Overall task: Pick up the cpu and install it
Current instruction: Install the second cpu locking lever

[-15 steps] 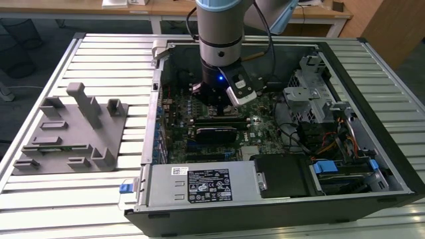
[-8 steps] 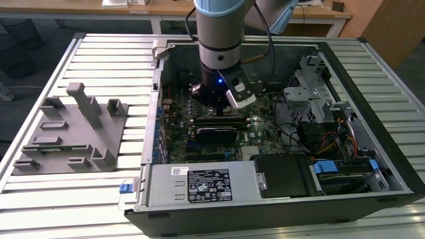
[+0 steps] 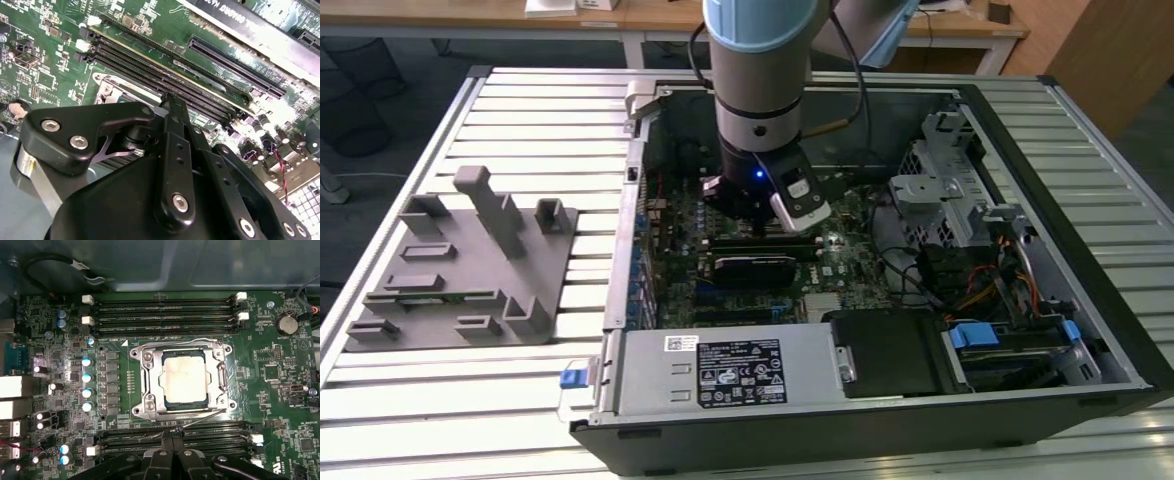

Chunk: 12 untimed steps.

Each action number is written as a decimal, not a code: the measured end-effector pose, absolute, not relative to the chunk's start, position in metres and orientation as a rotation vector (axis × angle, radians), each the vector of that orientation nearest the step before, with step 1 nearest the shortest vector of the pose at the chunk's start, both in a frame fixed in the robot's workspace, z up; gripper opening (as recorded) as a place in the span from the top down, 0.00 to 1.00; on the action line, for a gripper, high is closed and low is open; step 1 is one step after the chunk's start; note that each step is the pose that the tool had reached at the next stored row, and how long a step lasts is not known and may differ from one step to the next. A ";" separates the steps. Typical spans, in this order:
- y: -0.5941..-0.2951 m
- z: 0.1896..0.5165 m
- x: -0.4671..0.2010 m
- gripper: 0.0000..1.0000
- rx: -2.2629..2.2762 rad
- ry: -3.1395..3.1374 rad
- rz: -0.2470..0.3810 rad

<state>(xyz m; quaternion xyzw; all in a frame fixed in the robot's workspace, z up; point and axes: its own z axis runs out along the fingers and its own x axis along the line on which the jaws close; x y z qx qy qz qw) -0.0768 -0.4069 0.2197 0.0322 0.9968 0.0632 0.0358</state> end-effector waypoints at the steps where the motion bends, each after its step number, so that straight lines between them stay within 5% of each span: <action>1: -0.408 0.219 -0.077 0.89 0.099 3.062 0.204; 12: -0.417 0.214 -0.081 0.89 0.103 3.054 0.322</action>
